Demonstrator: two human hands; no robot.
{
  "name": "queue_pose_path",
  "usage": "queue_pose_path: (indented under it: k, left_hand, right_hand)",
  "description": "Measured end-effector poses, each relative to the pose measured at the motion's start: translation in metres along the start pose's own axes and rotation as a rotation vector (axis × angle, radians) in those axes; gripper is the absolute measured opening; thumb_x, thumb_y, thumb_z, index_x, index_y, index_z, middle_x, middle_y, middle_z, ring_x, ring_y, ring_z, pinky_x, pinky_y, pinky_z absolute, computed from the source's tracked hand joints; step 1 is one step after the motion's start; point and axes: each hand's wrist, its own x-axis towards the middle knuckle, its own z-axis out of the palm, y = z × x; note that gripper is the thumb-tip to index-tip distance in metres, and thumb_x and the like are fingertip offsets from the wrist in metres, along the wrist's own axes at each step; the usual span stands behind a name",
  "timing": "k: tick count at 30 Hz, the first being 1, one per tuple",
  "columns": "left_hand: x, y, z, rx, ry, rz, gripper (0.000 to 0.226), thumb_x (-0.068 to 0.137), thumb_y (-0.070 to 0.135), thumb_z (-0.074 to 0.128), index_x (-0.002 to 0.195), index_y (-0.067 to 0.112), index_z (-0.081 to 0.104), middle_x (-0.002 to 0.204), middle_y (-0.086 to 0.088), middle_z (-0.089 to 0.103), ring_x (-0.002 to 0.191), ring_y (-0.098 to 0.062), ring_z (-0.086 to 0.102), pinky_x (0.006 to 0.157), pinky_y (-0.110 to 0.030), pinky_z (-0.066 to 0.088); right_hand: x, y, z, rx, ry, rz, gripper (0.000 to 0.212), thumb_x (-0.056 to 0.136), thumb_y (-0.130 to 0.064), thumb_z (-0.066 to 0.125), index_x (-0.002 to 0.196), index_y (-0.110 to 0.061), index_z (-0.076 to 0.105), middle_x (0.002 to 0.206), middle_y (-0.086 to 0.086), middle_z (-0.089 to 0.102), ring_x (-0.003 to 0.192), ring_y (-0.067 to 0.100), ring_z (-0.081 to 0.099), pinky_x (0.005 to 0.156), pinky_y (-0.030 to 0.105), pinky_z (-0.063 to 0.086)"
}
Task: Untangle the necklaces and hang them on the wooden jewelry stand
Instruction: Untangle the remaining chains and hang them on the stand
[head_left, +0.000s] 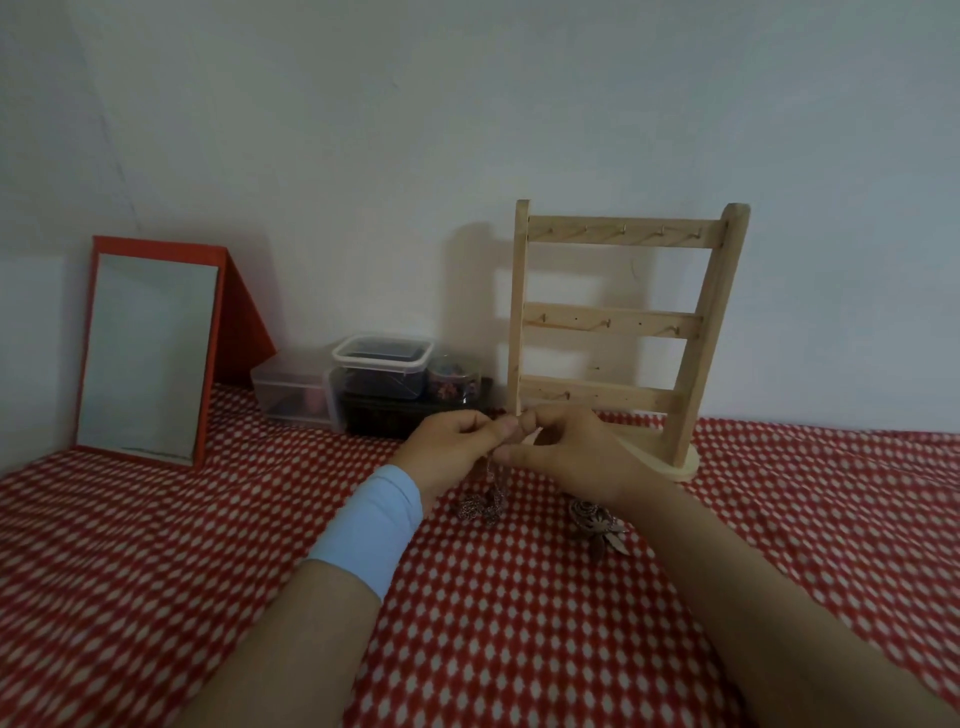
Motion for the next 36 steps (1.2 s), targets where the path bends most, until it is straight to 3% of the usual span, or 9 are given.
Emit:
queue_pose_path:
  k: [3,6,12,20,23,28,31,33,36]
  left_hand:
    - [-0.001,-0.002,0.001,-0.023,-0.005,-0.024,0.033,0.088,0.050,0.065,0.080,0.019,0.074,0.077,0.002,0.075,0.080,-0.015,0.070,0.081,-0.031,0.055]
    - [-0.003,-0.002,-0.001,0.046,-0.011,0.033,0.033,0.093,0.044,0.060,0.077,0.018,0.073,0.072,0.000,0.073,0.071,-0.009,0.068,0.074,-0.026,0.050]
    - [-0.001,-0.005,-0.012,0.109,-0.104,0.124,0.015,0.095,0.028,0.062,0.086,0.025,0.073,0.070,0.008,0.071,0.070,-0.003,0.065,0.074,-0.017,0.048]
    - [0.000,0.005,-0.008,0.336,-0.086,0.264,0.014,0.099,0.024,0.054,0.089,0.027,0.063,0.079,0.007,0.066,0.074,-0.005,0.061,0.073,-0.021,0.046]
    - [-0.001,0.008,-0.010,0.432,-0.072,0.293,0.012,0.099,0.026,0.054,0.092,0.030,0.062,0.088,0.011,0.065,0.083,-0.002,0.060,0.076,-0.019,0.045]
    - [-0.004,0.008,-0.007,0.149,-0.070,0.265,0.007,0.096,0.019,0.059,0.097,0.020,0.067,0.083,0.007,0.071,0.071,-0.001,0.066,0.074,-0.018,0.052]
    - [-0.001,0.006,-0.006,0.103,-0.063,0.216,0.016,0.089,0.023,0.070,0.106,0.022,0.070,0.093,0.009,0.073,0.082,0.003,0.067,0.084,-0.018,0.054]
    - [-0.001,0.005,-0.009,0.170,-0.029,0.229,0.014,0.087,0.027,0.072,0.101,0.023,0.074,0.092,0.010,0.074,0.087,0.002,0.067,0.088,-0.019,0.053]
    - [-0.001,0.005,-0.016,0.247,-0.004,0.274,0.007,0.090,0.026,0.068,0.092,0.027,0.075,0.088,0.012,0.074,0.085,0.001,0.066,0.083,-0.017,0.050]
  right_hand:
    - [0.001,0.002,-0.002,-0.064,0.040,-0.032,0.008,0.081,-0.025,0.084,0.085,-0.019,0.082,0.084,-0.008,0.077,0.071,0.000,0.068,0.074,0.028,0.057]
    - [0.003,0.002,-0.005,-0.036,0.034,-0.050,0.002,0.083,-0.019,0.082,0.085,-0.019,0.083,0.087,-0.004,0.079,0.085,0.016,0.074,0.087,0.041,0.060]
    - [0.001,-0.001,-0.007,0.001,0.053,0.001,0.012,0.086,-0.010,0.078,0.096,-0.016,0.083,0.090,-0.004,0.080,0.088,0.014,0.074,0.089,0.034,0.060]
    - [-0.001,-0.008,-0.011,0.032,0.034,0.028,0.014,0.086,-0.006,0.077,0.081,-0.020,0.080,0.078,-0.010,0.076,0.069,-0.001,0.068,0.066,0.013,0.051]
    - [-0.003,-0.009,-0.014,0.179,-0.015,0.080,0.012,0.090,-0.003,0.070,0.084,-0.011,0.076,0.078,0.000,0.073,0.064,0.008,0.061,0.058,0.019,0.048]
    - [-0.002,-0.012,-0.014,0.258,-0.028,0.134,0.018,0.101,-0.012,0.057,0.087,-0.008,0.068,0.076,-0.001,0.067,0.054,0.007,0.052,0.050,0.020,0.043]
    - [-0.001,-0.010,-0.012,0.203,-0.045,0.102,0.019,0.103,-0.017,0.057,0.090,-0.009,0.068,0.069,-0.004,0.064,0.051,0.007,0.049,0.048,0.019,0.040]
    - [-0.001,-0.010,-0.011,0.161,-0.023,0.062,0.017,0.102,-0.016,0.059,0.091,-0.008,0.068,0.068,-0.005,0.065,0.053,0.005,0.054,0.052,0.016,0.043]
    - [0.000,-0.011,-0.011,0.108,-0.011,0.010,0.014,0.100,-0.015,0.062,0.092,-0.006,0.070,0.082,0.002,0.074,0.077,0.011,0.070,0.076,0.021,0.055]
